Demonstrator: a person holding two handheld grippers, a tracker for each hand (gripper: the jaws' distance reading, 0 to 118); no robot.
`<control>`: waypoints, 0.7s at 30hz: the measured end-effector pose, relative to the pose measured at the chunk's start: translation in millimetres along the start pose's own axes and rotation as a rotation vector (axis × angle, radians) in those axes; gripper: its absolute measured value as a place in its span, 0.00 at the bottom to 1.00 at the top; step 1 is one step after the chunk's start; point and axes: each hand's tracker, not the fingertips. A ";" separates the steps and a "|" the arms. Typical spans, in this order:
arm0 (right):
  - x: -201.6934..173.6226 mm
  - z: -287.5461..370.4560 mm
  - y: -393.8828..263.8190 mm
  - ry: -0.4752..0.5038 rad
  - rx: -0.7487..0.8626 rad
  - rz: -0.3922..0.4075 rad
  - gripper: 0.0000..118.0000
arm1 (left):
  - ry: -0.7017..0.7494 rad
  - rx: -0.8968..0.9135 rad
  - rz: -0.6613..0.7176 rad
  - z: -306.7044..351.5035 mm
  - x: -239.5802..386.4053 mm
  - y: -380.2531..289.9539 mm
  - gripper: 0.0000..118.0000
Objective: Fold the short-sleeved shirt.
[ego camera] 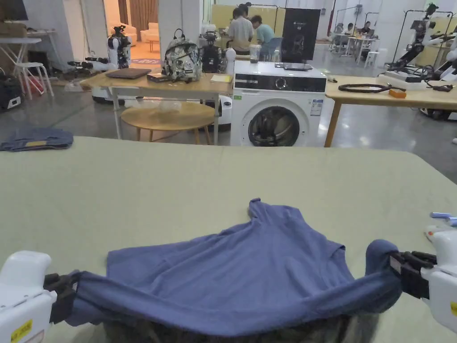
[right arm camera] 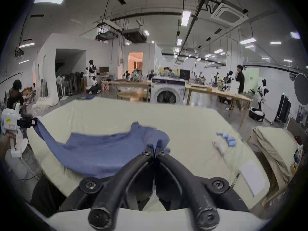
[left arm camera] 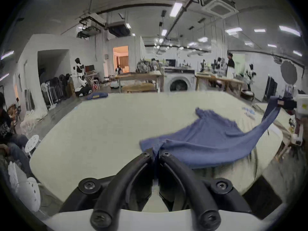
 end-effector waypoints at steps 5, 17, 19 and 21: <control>9.8 -9.0 -65.5 0.025 -0.152 -0.021 0.00 | -0.012 -0.104 0.025 -3.3 0.6 -48.0 0.00; 32.9 -7.2 -129.2 -0.033 -0.254 -0.110 0.00 | 0.013 -0.213 0.025 -18.1 -7.4 -94.0 0.00; 41.4 -3.3 -131.5 -0.025 -0.251 -0.165 0.00 | -0.012 -0.202 0.016 -16.1 -6.9 -100.7 0.00; 40.8 -2.6 -134.4 -0.043 -0.254 -0.130 0.00 | -0.029 -0.187 0.039 -13.3 -5.4 -103.5 0.00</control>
